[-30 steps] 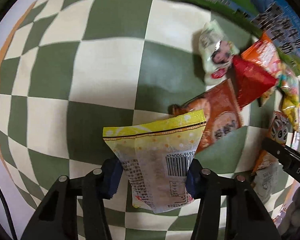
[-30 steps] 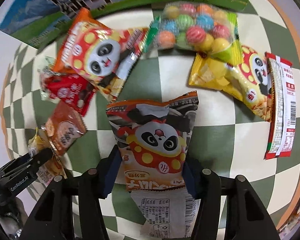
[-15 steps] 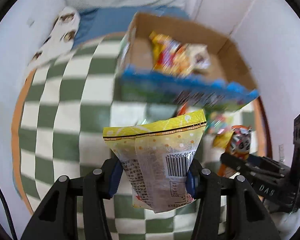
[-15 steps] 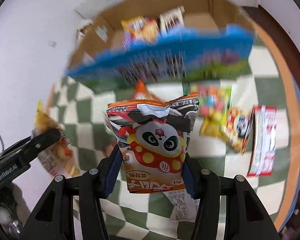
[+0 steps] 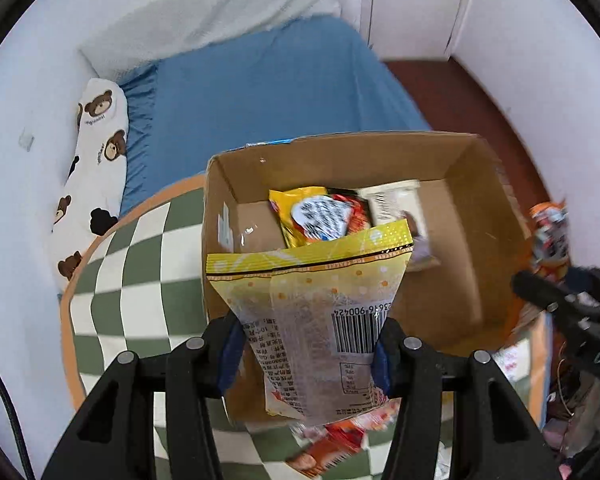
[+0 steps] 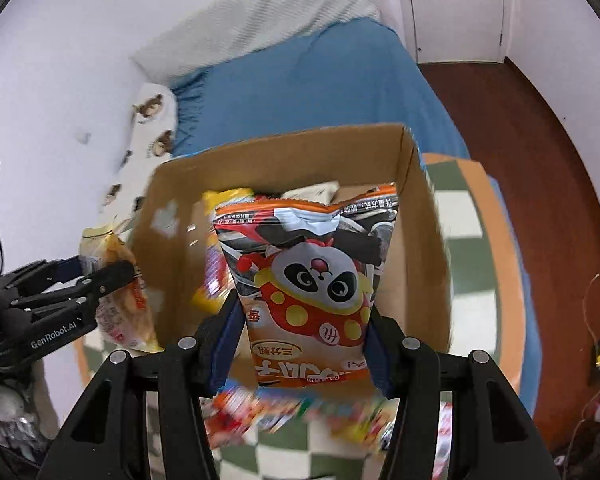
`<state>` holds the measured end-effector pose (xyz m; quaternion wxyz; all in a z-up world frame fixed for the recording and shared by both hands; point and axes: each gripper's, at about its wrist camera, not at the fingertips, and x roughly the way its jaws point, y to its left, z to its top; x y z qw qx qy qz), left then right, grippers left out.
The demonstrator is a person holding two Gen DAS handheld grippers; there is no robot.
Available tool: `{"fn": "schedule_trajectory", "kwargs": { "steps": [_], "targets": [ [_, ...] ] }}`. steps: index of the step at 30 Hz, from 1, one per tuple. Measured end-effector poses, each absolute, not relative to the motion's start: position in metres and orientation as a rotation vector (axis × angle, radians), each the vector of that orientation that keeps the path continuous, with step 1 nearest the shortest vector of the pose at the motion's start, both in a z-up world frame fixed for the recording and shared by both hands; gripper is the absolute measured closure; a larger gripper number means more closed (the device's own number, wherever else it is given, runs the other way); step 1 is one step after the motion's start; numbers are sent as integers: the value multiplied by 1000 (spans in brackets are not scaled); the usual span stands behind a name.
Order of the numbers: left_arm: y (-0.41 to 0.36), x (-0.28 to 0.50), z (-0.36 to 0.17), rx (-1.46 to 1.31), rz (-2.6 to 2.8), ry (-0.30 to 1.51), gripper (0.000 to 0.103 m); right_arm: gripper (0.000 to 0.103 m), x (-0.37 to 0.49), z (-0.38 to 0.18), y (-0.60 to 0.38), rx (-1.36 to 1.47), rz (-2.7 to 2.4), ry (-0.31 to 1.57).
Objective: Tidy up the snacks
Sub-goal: 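Carry both bags into the box and open both grippers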
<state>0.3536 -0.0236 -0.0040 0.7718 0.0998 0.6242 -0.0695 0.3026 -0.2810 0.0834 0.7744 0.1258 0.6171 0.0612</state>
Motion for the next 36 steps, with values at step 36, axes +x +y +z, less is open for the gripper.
{"fn": "schedule_trajectory", "kwargs": {
  "steps": [36],
  "targets": [
    [-26, 440, -93, 99, -144, 1483, 18, 6, 389, -34, -290, 213, 19, 1482]
  ]
}}
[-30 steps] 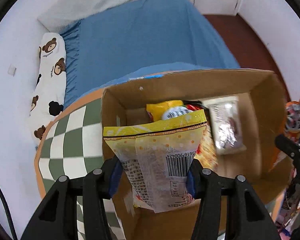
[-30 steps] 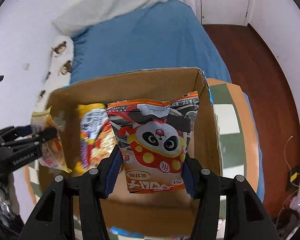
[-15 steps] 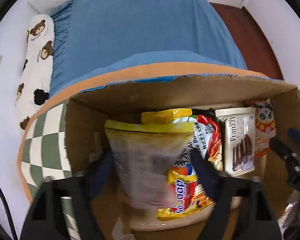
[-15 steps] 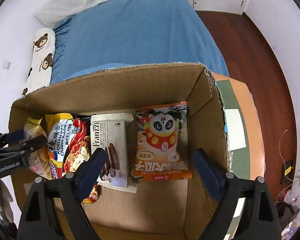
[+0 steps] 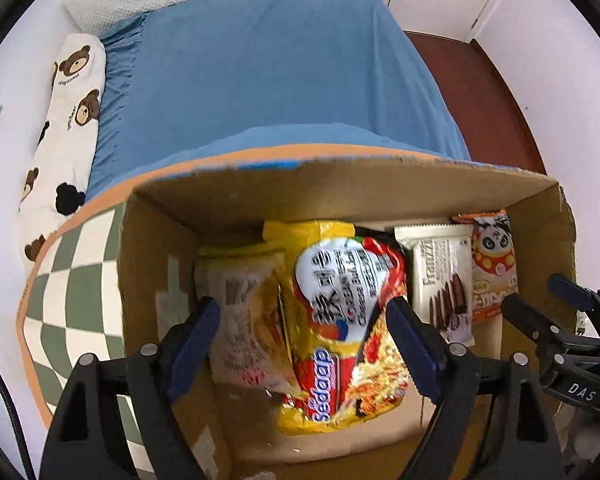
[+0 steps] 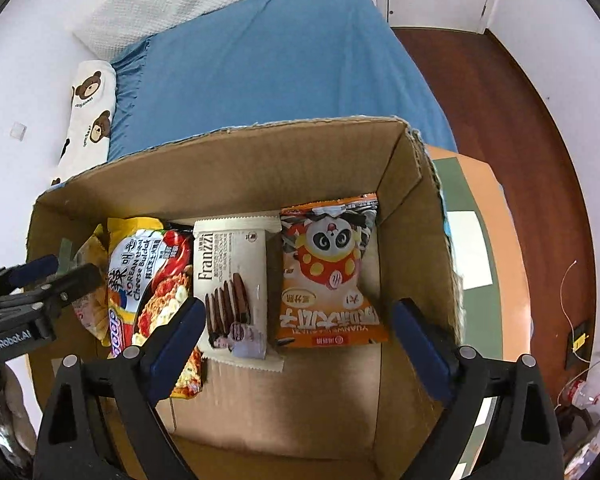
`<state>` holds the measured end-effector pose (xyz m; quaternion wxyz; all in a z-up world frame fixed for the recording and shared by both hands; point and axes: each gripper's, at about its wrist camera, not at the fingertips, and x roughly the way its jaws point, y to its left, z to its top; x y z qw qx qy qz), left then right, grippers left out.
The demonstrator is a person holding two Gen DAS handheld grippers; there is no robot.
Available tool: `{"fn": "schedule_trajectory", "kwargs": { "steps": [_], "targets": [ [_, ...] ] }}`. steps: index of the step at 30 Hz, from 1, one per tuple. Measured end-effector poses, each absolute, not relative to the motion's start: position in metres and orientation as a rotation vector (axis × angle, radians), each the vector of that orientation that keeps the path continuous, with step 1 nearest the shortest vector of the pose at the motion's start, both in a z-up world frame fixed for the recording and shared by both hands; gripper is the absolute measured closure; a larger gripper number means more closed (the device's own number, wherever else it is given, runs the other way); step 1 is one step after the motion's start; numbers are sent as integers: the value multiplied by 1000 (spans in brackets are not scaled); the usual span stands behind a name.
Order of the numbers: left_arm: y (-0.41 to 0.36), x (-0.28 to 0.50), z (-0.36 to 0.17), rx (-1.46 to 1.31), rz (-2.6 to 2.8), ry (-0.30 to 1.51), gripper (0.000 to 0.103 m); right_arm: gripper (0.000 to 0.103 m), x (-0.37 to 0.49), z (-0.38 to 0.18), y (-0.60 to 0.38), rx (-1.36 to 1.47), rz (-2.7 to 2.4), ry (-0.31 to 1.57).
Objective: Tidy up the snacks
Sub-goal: 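Carry both bags into the box and open both grippers, then grasp the brown biscuit packet with the left gripper while the right grasps the yellow panda chip bag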
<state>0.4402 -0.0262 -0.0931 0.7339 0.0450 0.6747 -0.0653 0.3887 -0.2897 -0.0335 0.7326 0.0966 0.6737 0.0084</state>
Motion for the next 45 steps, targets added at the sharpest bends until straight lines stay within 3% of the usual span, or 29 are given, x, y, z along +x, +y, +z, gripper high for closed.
{"fn": "schedule_trajectory", "kwargs": {
  "steps": [10, 35, 45],
  "targets": [
    [-17, 385, -71, 36, -114, 1404, 18, 6, 353, 7, -277, 128, 33, 1398],
    [-28, 209, 73, 44, -137, 1026, 18, 6, 188, 171, -264, 59, 98, 1047],
    [-19, 167, 69, 16, -137, 1044, 18, 6, 136, 183, -272, 146, 106, 1059]
  ]
}}
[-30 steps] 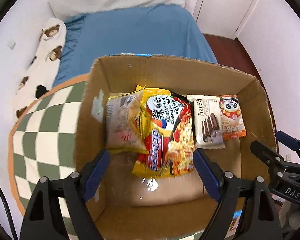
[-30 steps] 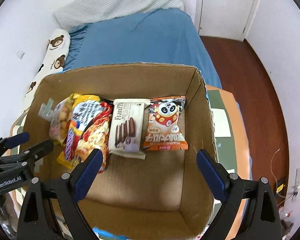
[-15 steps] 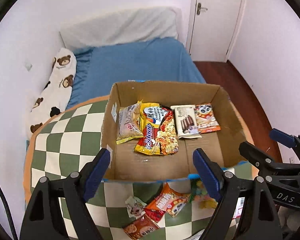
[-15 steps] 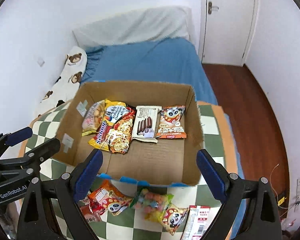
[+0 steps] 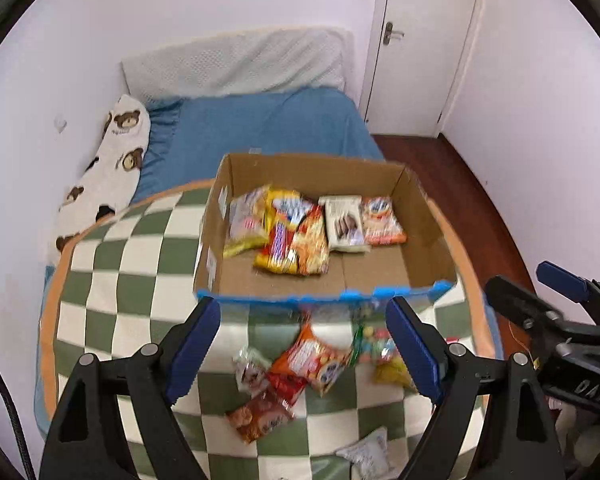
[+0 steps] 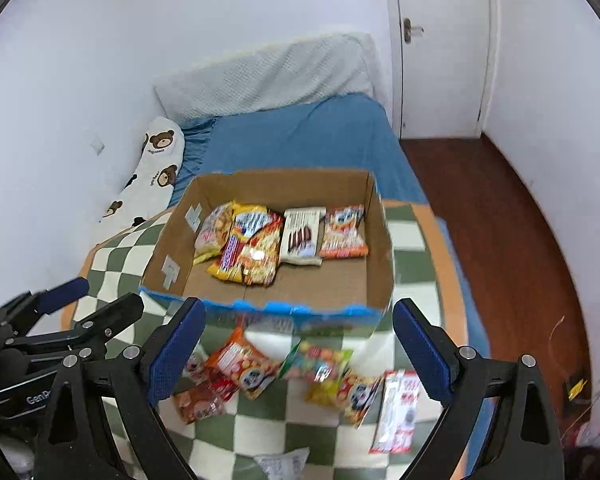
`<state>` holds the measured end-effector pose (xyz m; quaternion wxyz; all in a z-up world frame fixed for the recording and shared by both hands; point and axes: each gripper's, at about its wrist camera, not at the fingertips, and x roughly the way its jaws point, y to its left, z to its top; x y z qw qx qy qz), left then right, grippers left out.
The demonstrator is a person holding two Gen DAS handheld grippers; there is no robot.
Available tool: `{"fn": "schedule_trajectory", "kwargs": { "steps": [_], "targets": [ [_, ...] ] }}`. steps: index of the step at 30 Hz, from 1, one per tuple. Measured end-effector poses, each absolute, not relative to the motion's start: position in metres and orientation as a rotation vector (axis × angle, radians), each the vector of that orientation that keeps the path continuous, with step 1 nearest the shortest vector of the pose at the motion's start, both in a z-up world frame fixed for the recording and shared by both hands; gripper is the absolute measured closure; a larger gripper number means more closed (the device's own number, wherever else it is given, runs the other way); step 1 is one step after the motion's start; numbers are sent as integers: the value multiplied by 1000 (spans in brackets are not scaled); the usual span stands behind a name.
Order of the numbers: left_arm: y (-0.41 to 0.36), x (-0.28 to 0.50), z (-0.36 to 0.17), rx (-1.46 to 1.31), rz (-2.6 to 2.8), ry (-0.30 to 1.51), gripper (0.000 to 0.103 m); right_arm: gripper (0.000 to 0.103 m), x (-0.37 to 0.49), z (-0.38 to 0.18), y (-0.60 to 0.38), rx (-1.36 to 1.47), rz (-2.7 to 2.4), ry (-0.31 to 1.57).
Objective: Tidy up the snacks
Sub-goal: 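Grasp the brown biscuit packet with the left gripper while the right grasps the yellow panda chip bag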
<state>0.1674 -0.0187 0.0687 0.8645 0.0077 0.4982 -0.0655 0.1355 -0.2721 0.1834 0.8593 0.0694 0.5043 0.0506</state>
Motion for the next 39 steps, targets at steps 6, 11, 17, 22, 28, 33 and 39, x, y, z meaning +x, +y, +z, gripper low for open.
{"fn": "schedule_trajectory", "kwargs": {
  "steps": [6, 11, 17, 22, 28, 33, 39],
  "targets": [
    [9, 156, 5, 70, -60, 1195, 18, 6, 118, 119, -278, 249, 104, 1223],
    [33, 150, -65, 104, 2, 1370, 18, 6, 112, 51, -284, 259, 83, 1353],
    [28, 134, -138, 258, -60, 1499, 18, 6, 116, -15, -284, 165, 107, 1505],
    [-15, 123, -183, 543, -263, 1495, 18, 6, 121, -44, -267, -51, 184, 1548],
    [-32, 120, -205, 613, -328, 1517, 28, 6, 132, -81, -246, -283, 245, 1575],
    [-5, 121, -197, 332, -167, 1585, 39, 23, 138, -99, -263, -155, 174, 1621],
    [35, 102, -208, -87, -57, 1699, 39, 36, 113, -95, -278, 163, 138, 1731]
  ]
}}
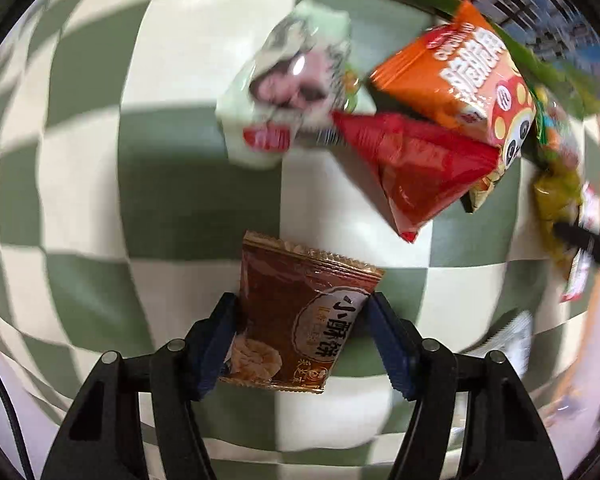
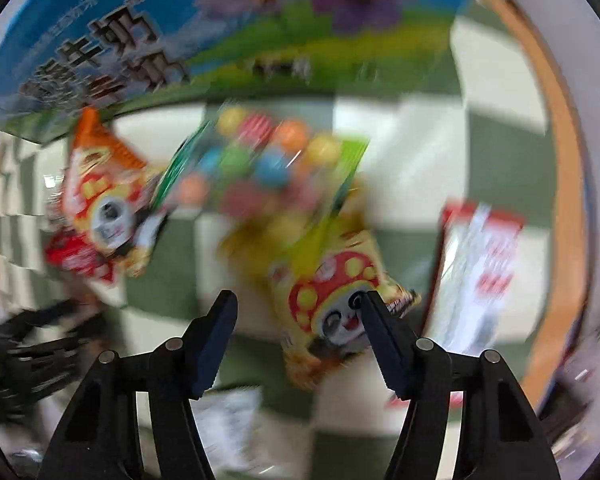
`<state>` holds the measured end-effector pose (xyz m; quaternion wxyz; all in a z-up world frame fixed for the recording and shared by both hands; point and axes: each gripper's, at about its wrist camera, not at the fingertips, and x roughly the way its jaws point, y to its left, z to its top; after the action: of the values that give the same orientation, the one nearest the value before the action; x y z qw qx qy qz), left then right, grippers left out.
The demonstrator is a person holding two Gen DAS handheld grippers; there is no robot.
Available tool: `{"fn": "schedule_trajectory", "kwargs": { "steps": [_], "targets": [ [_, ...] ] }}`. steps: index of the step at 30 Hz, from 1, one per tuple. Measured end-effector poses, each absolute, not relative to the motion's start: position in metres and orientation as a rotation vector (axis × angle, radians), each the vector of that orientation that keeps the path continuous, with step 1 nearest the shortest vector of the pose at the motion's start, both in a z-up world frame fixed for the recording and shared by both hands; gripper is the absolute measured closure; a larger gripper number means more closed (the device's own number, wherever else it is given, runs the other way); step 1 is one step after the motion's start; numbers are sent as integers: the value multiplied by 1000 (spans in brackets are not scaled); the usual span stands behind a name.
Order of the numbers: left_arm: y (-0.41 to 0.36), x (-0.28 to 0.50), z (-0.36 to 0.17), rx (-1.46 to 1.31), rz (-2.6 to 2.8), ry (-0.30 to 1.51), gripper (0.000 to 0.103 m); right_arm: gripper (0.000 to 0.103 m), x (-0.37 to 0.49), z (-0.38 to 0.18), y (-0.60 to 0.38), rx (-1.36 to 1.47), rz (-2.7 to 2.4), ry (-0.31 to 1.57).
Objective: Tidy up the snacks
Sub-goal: 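Grasp the brown biscuit packet with the left gripper while the right grasps the yellow panda chip bag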
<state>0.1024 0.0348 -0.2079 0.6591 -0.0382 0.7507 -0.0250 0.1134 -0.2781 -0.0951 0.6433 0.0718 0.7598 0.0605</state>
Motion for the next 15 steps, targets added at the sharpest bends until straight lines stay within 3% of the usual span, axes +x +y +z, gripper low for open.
{"fn": "schedule_trajectory", "kwargs": {
  "steps": [3, 6, 10, 12, 14, 15],
  "targets": [
    [37, 95, -212, -92, -83, 1707, 39, 35, 103, -96, -276, 304, 203, 1787],
    [32, 87, -214, -45, -117, 1717, 38, 20, 104, -90, -275, 255, 162, 1748],
    [20, 83, -217, 30, -141, 1728, 37, 19, 117, -98, -286, 258, 75, 1704],
    [13, 82, -216, 57, -140, 1726, 37, 20, 125, -106, -292, 251, 44, 1693],
    [5, 80, -215, 48, -118, 1711, 40, 36, 124, -113, -296, 219, 15, 1684],
    [7, 78, -213, 31, -92, 1698, 43, 36, 122, -112, -296, 203, 20, 1669]
  ]
}}
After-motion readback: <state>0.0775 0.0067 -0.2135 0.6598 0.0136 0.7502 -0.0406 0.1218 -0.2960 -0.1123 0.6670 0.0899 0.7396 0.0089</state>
